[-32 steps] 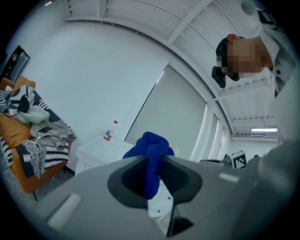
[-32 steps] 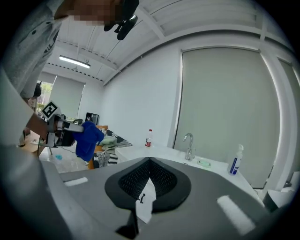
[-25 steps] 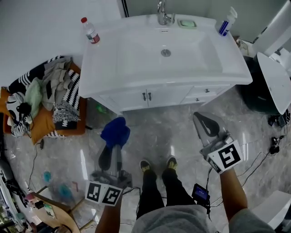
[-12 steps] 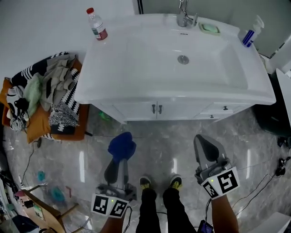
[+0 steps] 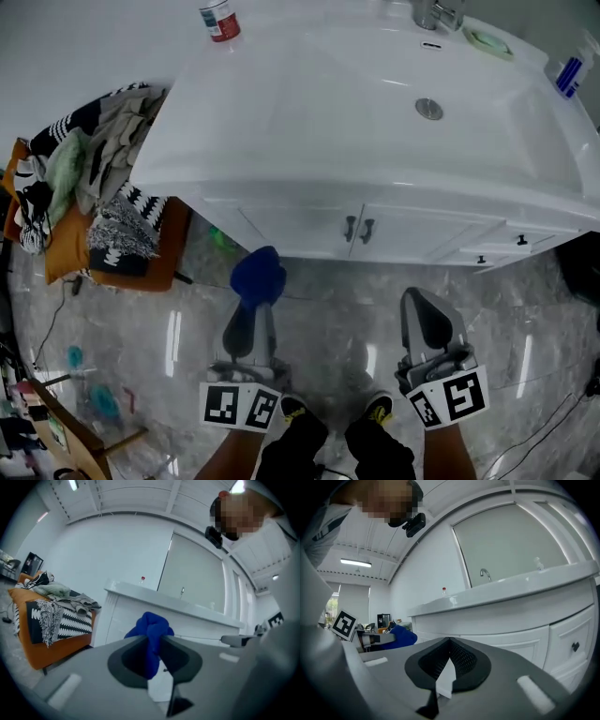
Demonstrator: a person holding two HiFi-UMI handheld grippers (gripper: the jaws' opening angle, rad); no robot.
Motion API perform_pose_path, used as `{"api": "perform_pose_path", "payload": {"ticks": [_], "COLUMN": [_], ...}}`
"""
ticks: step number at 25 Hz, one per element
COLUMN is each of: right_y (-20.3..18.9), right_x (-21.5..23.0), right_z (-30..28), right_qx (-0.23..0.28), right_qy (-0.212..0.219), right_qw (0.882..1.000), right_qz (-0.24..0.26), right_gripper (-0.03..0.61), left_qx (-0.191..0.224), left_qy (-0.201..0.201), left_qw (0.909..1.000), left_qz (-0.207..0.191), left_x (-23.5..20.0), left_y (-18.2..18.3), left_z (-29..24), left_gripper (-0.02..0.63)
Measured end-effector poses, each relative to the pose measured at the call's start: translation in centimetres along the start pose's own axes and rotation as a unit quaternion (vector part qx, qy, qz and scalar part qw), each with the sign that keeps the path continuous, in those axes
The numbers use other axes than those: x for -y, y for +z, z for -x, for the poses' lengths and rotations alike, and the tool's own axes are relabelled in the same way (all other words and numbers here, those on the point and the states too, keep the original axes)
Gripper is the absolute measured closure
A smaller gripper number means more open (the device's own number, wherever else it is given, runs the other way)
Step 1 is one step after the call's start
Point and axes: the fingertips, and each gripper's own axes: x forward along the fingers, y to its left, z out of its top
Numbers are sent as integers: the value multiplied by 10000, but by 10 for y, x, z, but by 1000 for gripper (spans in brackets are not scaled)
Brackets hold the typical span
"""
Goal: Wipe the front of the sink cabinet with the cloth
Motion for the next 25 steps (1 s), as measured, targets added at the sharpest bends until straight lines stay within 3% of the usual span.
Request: {"api": "perform_pose_path", "payload": {"ticks": [5, 10, 14, 19, 22, 25], "right_y": [-73, -147, -201, -241, -238, -220], "right_x": [-8, -5, 4, -8, -17, -15], "right_z": [-43, -82, -108, -136, -138, -128], "right_qx": [257, 450, 650, 1021, 1225, 1391], "right_qy": [159, 326, 355, 709, 833, 770], "right_qw": [9995, 9984, 9972, 9913, 9872, 9865], "right_qz": [-96, 86, 57, 435, 597, 405], "right_gripper": [581, 581, 581, 581, 581, 581], "left_qx": [338, 1138, 2038, 2618, 2702, 2539], "left_qy": [329, 408, 305, 110, 175, 271], "left_qw": [9989, 9927, 9785, 9648, 9616, 9662], "left_qz": [18, 38, -125, -237, -445, -366], "left_x": [-42, -68, -71, -96, -112, -123], "left_y": [-57, -89, -87, -62, -41, -29], "left_z": [-38, -76, -91, -95, -95, -96], "left_gripper": [545, 545, 545, 544, 543, 543]}}
